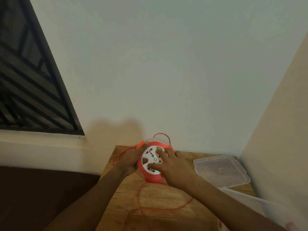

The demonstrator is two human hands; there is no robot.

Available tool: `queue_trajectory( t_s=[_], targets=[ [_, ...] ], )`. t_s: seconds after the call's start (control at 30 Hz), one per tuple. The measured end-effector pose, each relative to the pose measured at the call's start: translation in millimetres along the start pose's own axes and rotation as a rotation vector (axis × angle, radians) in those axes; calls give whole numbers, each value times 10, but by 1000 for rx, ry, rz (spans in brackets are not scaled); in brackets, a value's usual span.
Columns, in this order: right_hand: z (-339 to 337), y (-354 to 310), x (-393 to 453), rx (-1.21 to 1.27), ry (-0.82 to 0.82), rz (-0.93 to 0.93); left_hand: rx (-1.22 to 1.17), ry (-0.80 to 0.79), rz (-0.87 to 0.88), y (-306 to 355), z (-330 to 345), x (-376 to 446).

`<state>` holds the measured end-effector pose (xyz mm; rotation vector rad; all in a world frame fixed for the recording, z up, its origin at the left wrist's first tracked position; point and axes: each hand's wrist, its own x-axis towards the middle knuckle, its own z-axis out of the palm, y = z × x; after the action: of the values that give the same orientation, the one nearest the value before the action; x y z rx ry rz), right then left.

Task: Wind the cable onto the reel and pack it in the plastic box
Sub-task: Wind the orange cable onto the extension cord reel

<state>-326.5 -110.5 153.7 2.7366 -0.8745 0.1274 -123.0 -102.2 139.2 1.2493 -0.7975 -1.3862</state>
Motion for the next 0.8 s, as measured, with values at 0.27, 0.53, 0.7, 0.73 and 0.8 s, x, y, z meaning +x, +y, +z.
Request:
queue_trajectory(
  t_s=[0.27, 0.53, 0.7, 0.73, 0.8],
  targets=[
    [-290, -84, 267, -212, -239, 5, 55, 2, -19, -36, 105, 6],
    [-132, -44, 246, 66, -128, 151, 51, 18, 25, -171, 124, -15],
    [109, -103, 136, 407, 47, 559, 38, 113, 145, -274, 227, -29],
    [156, -142, 114, 553, 95, 663, 49, 123, 173, -293, 248, -37],
    [224, -202, 92, 859, 138, 816, 52, 145, 186, -310, 264, -51]
  ],
)
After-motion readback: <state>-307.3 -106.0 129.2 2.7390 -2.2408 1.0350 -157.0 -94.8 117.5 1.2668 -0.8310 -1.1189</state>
